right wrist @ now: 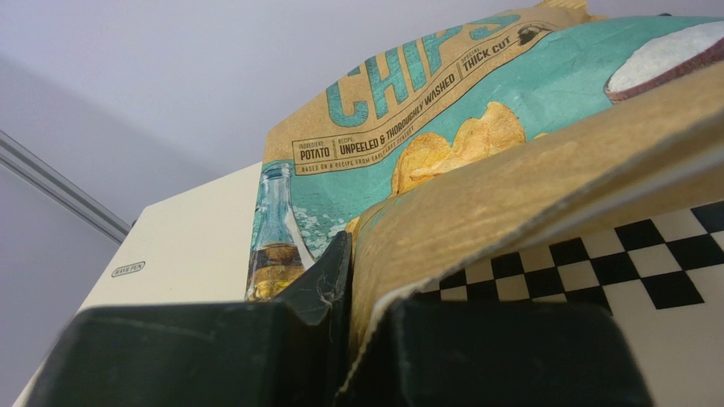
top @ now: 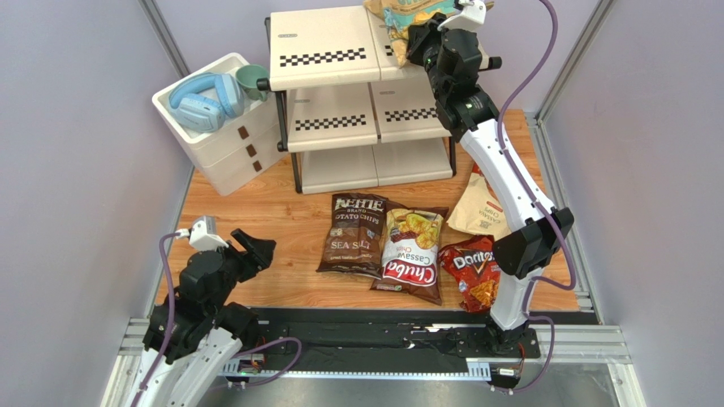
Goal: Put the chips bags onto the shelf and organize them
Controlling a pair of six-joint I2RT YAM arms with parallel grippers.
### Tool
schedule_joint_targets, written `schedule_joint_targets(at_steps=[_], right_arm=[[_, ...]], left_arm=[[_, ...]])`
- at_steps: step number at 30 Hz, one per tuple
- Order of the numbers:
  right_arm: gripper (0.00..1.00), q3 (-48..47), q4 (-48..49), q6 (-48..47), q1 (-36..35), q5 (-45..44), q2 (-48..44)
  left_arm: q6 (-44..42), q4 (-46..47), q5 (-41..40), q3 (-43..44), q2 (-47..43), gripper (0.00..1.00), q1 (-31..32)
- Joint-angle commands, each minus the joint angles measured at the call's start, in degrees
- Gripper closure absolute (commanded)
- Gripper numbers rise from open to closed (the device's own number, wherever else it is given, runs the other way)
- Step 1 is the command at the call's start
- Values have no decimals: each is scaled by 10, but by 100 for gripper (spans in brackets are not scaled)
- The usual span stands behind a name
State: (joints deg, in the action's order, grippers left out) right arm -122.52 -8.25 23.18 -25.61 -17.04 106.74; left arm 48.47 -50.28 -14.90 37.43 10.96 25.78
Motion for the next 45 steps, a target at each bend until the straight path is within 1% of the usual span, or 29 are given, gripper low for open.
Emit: schedule_joint_targets(at_steps=[1, 2, 3, 5, 6, 7, 8, 9, 11, 13, 14, 15, 17, 21, 24, 25, 27, 28, 29, 30, 31, 32, 33, 36, 38, 42, 43, 44, 45], right_arm=[[91, -20, -20, 17, -4, 20, 3], [87, -13, -19, 16, -4, 27, 2], [70, -11, -19, 17, -5, 33, 1], [58, -1, -19, 14, -5, 36, -1], [43, 3, -21, 13, -5, 44, -4], [36, 6, -30, 10, -5, 50, -7], [32, 10, -34, 4, -5, 58, -21], [30, 30, -38, 1, -6, 67, -31], [29, 63, -44, -7, -7, 70, -75], [24, 125, -41, -10, -7, 67, -113], [21, 146, -37, -17, -7, 62, -147], [16, 180, -39, -20, -7, 58, -162], [16, 209, -45, -22, -7, 50, -193], [16, 281, -100, -12, -7, 26, -265], [17, 340, -168, 34, -7, 13, -332], [17, 367, -178, 59, -7, 14, -372], [18, 465, -179, 78, -18, 18, -422], [19, 500, -171, 83, -23, 24, -471], [19, 567, -164, 83, -35, 35, -492], [19, 593, -148, 81, -41, 37, -511], [19, 612, -149, 77, -47, 36, -528], [19, 631, -158, 71, -53, 36, -542], [19, 633, -189, 67, -55, 38, -545], [19, 635, -247, 56, -64, 60, -551], [19, 647, -253, 60, -74, 82, -561], [19, 700, -233, 70, -89, 91, -615], [19, 714, -231, 71, -89, 96, -621], [20, 719, -232, 75, -90, 104, -626], [20, 723, -235, 74, -90, 106, -636]], left_arm=[[-12, 19, 6, -2, 4, 22, 1], [-13, 19, 7, -2, 4, 22, 1], [-13, 19, 7, -3, 4, 22, 1], [-13, 19, 7, -2, 4, 22, 1], [-13, 19, 7, -2, 4, 22, 1], [-13, 19, 7, -2, 4, 22, 1], [-14, 19, 7, -3, 3, 22, 1], [-13, 19, 7, -2, 3, 22, 1], [-14, 21, 8, -3, 1, 22, 1], [-17, 26, 11, -4, 2, 22, 1], [-20, 29, 16, -6, 9, 22, 1], [-22, 29, 19, -5, 13, 22, 1], [-28, 35, 30, -5, 32, 22, 1], [-39, 36, 47, 3, 62, 22, 1], [-53, 58, 63, -3, 85, 21, 1], [-68, 86, 74, -5, 98, 21, 1], [-82, 129, 110, -4, 156, 18, 1], [-91, 147, 122, -6, 181, 17, 1], [-100, 163, 136, -7, 230, 17, 1], [-104, 200, 141, -11, 254, 13, 1], [-105, 221, 145, -16, 276, 13, 1], [-104, 242, 161, -21, 318, 13, 0], [-102, 284, 166, -27, 339, 13, 0], [-97, 348, 196, -30, 417, 11, 0], [-101, 375, 221, -29, 474, 11, -1], [-125, 416, 224, -23, 573, 11, -11], [-130, 428, 250, -25, 607, 11, -16], [-131, 444, 268, -27, 621, 12, -30], [-130, 490, 289, -39, 636, 12, -37]])
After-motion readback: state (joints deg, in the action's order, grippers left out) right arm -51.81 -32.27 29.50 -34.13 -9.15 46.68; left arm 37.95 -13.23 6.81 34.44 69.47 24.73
